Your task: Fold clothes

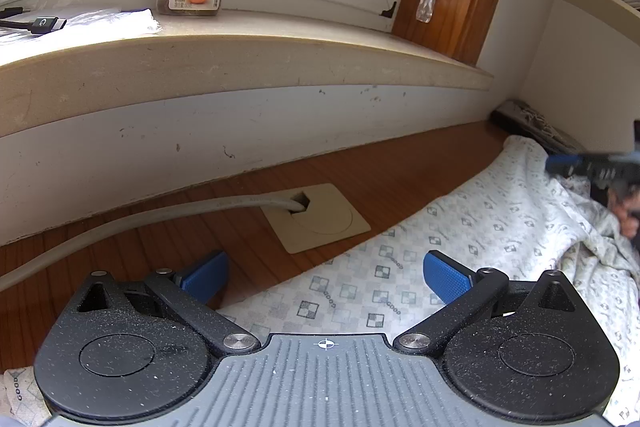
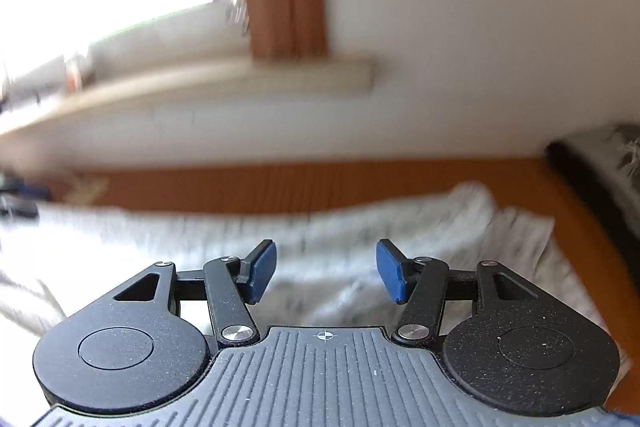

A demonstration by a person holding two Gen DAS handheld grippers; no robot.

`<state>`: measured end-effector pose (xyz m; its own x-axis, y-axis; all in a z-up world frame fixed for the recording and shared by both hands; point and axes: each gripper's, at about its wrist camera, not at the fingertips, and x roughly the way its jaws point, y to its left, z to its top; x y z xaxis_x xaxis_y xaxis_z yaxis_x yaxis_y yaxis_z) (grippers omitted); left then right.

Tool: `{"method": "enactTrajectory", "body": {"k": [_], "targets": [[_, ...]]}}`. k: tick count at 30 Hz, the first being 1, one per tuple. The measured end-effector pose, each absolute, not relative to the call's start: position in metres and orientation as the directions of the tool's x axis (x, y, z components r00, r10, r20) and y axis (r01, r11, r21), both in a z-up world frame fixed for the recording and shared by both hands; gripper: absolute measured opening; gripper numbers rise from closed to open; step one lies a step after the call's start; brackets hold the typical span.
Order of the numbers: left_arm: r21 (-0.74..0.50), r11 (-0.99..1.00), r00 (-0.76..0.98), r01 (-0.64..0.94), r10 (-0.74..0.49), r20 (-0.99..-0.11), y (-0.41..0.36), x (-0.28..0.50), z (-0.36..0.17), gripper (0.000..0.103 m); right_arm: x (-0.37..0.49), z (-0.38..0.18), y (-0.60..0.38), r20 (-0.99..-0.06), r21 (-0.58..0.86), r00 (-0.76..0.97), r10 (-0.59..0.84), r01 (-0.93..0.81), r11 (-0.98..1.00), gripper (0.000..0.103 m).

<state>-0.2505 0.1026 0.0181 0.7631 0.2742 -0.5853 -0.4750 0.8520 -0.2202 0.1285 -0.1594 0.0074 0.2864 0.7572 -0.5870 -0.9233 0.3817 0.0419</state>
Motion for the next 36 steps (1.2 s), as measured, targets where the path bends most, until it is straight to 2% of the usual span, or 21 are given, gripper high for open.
{"method": "enactTrajectory", "body": {"k": [4,7,8,11,15,18,20,23,26,33,36], "targets": [[-0.216,0.852,0.76,-0.477,0.277,-0.588,0.102,-0.25,0.018,0.103,0.122,-0.008,-0.15,-0.61,-0.021,0.288,0.738,-0.937,0.348,0.062],[-0.203,0.851,0.752,-0.485,0.287,-0.593,0.101,-0.248,0.018,0.103,0.123,-0.008,-0.153,-0.617,0.006,0.246,0.748,-0.949,0.316,0.08],[-0.189,0.852,0.745,-0.489,0.295,-0.599,0.1,-0.247,0.018,0.103,0.125,-0.01,-0.151,-0.62,0.008,0.237,0.748,-0.951,0.308,0.083],[-0.129,0.857,0.714,-0.499,0.323,-0.621,0.094,-0.242,0.018,0.103,0.117,-0.006,-0.162,-0.621,-0.011,0.244,0.745,-0.953,0.303,0.084],[0.022,0.864,0.645,-0.503,0.392,-0.656,0.078,-0.226,0.02,0.103,0.113,-0.008,-0.163,-0.619,-0.001,0.235,0.75,-0.954,0.298,0.087],[0.095,0.863,0.624,-0.495,0.43,-0.653,0.064,-0.214,0.028,0.103,0.114,-0.008,-0.164,-0.611,0.013,0.226,0.758,-0.955,0.295,0.094],[0.093,0.865,0.639,-0.493,0.432,-0.636,0.055,-0.207,0.038,0.103,0.115,-0.008,-0.166,-0.602,0.023,0.225,0.766,-0.954,0.298,0.098],[0.018,0.868,0.683,-0.496,0.403,-0.609,0.044,-0.193,0.051,0.103,0.116,-0.007,-0.168,-0.589,0.038,0.223,0.777,-0.952,0.302,0.103],[-0.053,0.865,0.71,-0.499,0.373,-0.597,0.033,-0.176,0.056,0.103,0.118,-0.006,-0.171,-0.575,0.053,0.222,0.788,-0.951,0.306,0.103],[-0.091,0.849,0.721,-0.52,0.38,-0.579,0.001,-0.161,0.059,0.103,0.12,-0.004,-0.176,-0.55,0.071,0.224,0.805,-0.947,0.313,0.103],[-0.094,0.822,0.698,-0.562,0.41,-0.587,-0.008,-0.171,0.062,0.103,0.12,-0.001,-0.186,-0.5,0.081,0.25,0.829,-0.94,0.332,0.103]]}}
